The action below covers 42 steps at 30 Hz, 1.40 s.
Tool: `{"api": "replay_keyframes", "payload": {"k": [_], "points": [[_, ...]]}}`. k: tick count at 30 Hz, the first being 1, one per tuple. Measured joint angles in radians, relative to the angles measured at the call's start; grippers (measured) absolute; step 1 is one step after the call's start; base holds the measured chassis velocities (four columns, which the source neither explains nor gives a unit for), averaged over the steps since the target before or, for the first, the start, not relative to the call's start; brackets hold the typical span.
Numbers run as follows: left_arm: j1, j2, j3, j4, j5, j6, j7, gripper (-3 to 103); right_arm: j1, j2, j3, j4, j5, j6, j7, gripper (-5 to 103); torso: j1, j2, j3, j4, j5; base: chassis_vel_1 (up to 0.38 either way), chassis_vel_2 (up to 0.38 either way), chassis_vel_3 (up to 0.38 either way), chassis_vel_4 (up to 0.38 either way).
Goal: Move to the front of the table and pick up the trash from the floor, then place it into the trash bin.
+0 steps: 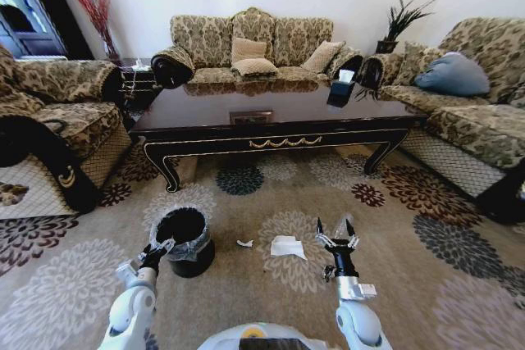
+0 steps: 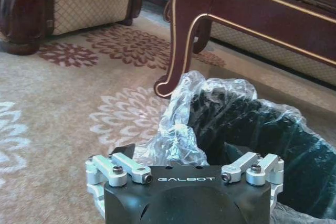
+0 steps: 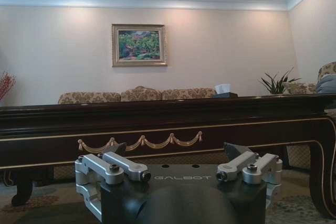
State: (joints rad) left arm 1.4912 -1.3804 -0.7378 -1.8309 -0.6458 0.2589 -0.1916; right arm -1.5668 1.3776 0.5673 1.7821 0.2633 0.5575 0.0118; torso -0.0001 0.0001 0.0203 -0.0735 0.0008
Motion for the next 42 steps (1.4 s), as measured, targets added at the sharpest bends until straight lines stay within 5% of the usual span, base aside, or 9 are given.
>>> {"api": "replay_keyframes", "payload": {"k": [3,4,6,15,20,21,34,42], "points": [[-0.002,0.0,-0.003,0.002,0.004,0.006,-0.013,85,-0.003,-0.002,0.002,0.0,0.001,0.0,0.0,100,0.0,0.0,0.0,-0.0005,-0.0003,0.0,0.0,0.0,0.0],[-0.002,0.002,-0.007,0.002,0.005,0.008,-0.015,74,-0.005,-0.002,0.002,0.0,0.002,0.001,0.0,100,0.0,0.0,0.0,-0.0006,-0.0004,0.0,0.0,0.0,0.0],[-0.001,0.004,-0.01,0.0,0.006,0.01,-0.016,74,-0.006,-0.002,0.002,0.001,0.002,0.001,0.0,100,0.0,0.0,0.0,-0.0006,-0.0006,0.0,0.0,0.0,0.0],[0.037,0.054,-0.053,-0.024,0.034,0.081,-0.082,36,-0.003,-0.002,-0.005,0.004,-0.001,0.002,0.0,100,0.0,0.0,0.0,0.0,-0.0007,0.0,0.0,0.0,0.0],[0.052,0.072,-0.072,-0.014,0.036,0.094,-0.103,25,-0.001,0.001,-0.012,0.002,-0.005,0.002,0.0,100,0.0,0.0,0.0,0.0002,-0.0005,0.0,0.0,0.0,0.0],[0.056,0.076,-0.078,-0.009,0.039,0.094,-0.106,15,0.001,0.003,-0.016,0.0,-0.007,0.002,0.0,100,0.0,0.0,0.0,0.0002,-0.0006,0.0,0.0,0.0,0.0],[0.061,0.074,-0.086,-0.031,0.045,0.097,-0.121,9,0.026,0.0,-0.02,-0.024,-0.011,-0.037,0.069,100,0.0,0.0,0.0,-0.0007,-0.0021,0.0,0.0,0.0,0.0],[0.087,0.1,-0.127,-0.163,0.002,0.106,-0.146,4,0.076,-0.024,0.0,-0.08,0.118,-0.117,0.159,100,0.0,0.0,0.001,0.0008,-0.0013,0.0,0.0,0.0,0.0]]}}
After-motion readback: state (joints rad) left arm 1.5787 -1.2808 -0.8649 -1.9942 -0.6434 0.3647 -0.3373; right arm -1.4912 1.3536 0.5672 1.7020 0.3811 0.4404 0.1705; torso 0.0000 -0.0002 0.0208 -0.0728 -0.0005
